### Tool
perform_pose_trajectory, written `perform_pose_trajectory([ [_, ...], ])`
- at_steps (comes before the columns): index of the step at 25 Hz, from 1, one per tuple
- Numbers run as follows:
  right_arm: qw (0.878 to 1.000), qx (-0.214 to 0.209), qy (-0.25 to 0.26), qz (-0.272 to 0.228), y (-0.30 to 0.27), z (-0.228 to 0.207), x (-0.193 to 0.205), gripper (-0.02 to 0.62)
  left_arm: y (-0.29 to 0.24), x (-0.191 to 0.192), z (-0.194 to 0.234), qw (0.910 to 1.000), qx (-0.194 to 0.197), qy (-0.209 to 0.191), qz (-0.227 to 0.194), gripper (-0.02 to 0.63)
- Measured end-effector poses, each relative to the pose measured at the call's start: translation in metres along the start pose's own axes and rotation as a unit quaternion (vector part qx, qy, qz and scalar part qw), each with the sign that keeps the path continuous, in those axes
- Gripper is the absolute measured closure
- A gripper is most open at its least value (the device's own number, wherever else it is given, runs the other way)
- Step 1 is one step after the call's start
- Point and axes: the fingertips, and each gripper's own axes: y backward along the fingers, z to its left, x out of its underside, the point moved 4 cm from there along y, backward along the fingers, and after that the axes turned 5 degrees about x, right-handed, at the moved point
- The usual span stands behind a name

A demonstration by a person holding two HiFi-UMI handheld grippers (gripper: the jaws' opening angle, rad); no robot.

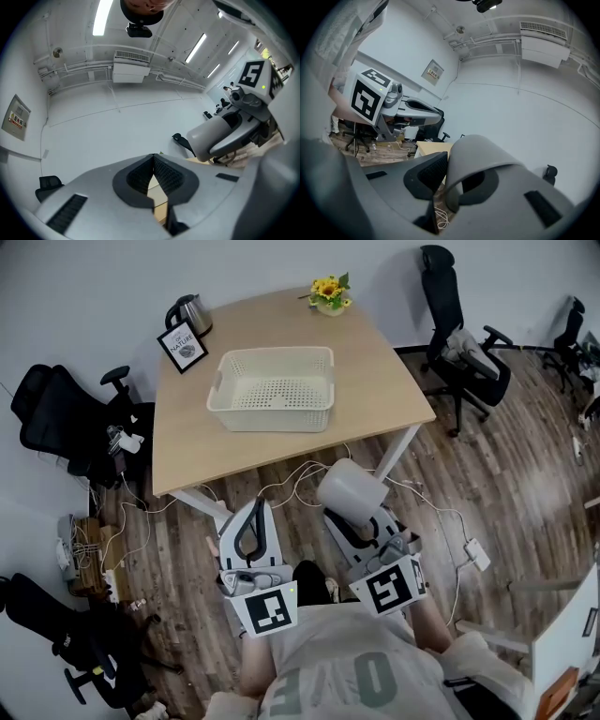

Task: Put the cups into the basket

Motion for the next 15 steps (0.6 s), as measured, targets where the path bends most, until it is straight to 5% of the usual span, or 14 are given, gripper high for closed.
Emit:
perform_pose_trajectory([
  [11, 1.000, -0.003, -0.012, -0.004, -0.068, -0.048, 0.012, 0.535, -0.080, 0.024, 0.026, 0.9998, 0.006, -0.016, 0.014, 0.598],
  [15, 0.999, -0.004, -0.036, -0.006, -0.102, -0.069, 0.017, 0.535, -0.114, 0.038, 0.048, 0.9998, 0.001, 0.019, 0.002, 0.598],
])
